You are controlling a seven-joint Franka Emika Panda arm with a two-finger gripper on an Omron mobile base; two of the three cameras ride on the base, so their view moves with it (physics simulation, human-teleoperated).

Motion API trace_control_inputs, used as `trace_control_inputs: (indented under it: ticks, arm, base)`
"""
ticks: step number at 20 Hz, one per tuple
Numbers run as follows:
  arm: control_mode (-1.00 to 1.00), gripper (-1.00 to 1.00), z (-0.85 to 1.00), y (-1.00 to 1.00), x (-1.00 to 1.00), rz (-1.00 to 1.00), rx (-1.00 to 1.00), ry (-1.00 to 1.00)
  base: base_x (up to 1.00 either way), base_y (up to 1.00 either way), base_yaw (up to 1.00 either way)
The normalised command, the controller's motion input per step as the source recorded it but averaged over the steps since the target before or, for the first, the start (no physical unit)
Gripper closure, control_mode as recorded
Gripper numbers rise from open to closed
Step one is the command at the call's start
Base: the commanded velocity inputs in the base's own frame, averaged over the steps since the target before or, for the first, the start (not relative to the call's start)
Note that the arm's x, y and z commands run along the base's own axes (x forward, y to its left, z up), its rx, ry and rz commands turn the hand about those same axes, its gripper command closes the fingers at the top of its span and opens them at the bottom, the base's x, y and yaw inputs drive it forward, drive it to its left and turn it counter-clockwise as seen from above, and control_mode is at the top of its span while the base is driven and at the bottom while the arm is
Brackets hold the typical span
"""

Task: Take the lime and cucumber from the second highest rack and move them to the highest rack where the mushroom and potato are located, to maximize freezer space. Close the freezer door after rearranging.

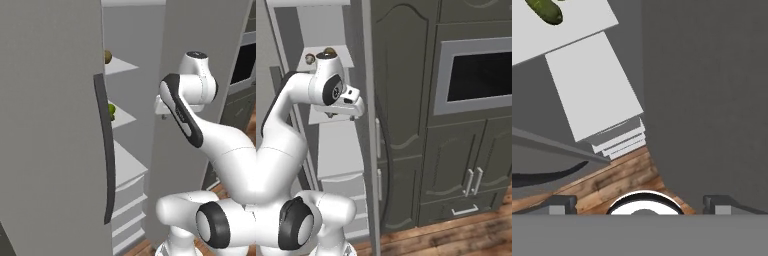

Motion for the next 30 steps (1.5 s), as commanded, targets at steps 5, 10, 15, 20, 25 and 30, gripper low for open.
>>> trace_control_inputs:
  ticks: [5, 10, 15, 20, 25, 30]
  arm:
    - [1.0, -1.0, 0.0, 0.0, 0.0, 0.0, 0.0, 0.0]
    - [1.0, -1.0, 0.0, 0.0, 0.0, 0.0, 0.0, 0.0]
    - [1.0, -1.0, 0.0, 0.0, 0.0, 0.0, 0.0, 0.0]
    - [1.0, -1.0, 0.0, 0.0, 0.0, 0.0, 0.0, 0.0]
    - [1.0, -1.0, 0.0, 0.0, 0.0, 0.0, 0.0, 0.0]
    - [1.0, -1.0, 0.0, 0.0, 0.0, 0.0, 0.0, 0.0]
  base:
    - [0.06, 0.36, 0.0]
    - [0.13, 0.59, -0.03]
    - [0.29, 0.38, -0.04]
    - [0.42, -0.12, 0.01]
    - [0.57, 0.0, 0.0]
    - [0.58, -0.09, 0.03]
